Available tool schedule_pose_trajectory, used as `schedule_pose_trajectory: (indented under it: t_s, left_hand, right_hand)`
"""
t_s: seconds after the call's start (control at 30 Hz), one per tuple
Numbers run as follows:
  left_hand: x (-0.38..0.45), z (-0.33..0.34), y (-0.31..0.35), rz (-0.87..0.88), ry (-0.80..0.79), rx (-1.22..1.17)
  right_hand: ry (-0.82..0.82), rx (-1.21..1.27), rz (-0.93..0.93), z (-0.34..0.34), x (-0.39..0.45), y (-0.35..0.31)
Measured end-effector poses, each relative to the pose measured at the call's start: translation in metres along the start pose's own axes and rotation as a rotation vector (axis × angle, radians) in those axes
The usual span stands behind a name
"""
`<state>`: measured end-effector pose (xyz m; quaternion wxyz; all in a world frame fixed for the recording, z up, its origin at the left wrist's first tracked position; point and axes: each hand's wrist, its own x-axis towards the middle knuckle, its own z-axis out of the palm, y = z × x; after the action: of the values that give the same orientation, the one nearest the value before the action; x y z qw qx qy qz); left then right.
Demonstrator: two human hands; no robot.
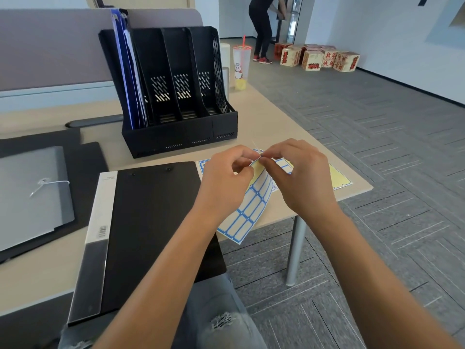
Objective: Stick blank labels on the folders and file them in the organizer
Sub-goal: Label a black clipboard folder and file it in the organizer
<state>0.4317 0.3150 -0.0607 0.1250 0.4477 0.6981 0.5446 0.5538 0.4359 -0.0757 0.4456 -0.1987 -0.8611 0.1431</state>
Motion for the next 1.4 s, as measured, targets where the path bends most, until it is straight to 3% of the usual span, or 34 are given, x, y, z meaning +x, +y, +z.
schedule_pose_trajectory:
  t_s: [0.33, 0.7, 1.2, 1.3, 1.4]
  left_hand:
    - [0.007, 0.003, 0.003, 0.033, 0.028, 0.093]
    - [0.040, 0.027, -0.006, 0.050, 0.055, 0.306]
    - [0.114, 0.086, -0.069, -0.001, -0.185, 0.739]
    - [0.109, 0.084, -0.069, 0.027, -0.154, 0.656]
    - [0.091, 0.078, -0.052, -0.014, -0.125, 0.352]
  right_hand:
    - [0.008, 0.130, 0.174, -0.004, -0.003, -0.004]
    - [0.122, 0.316, 0.506, -0.022, -0.004, 0.016]
    - [0.139, 0.379, 0.801, 0.004, -0.012, 0.082]
    - [0.128, 0.388, 0.829, 0.012, -0.012, 0.087]
    - [0.118, 0.386, 0.827, 0.017, -0.009, 0.083]
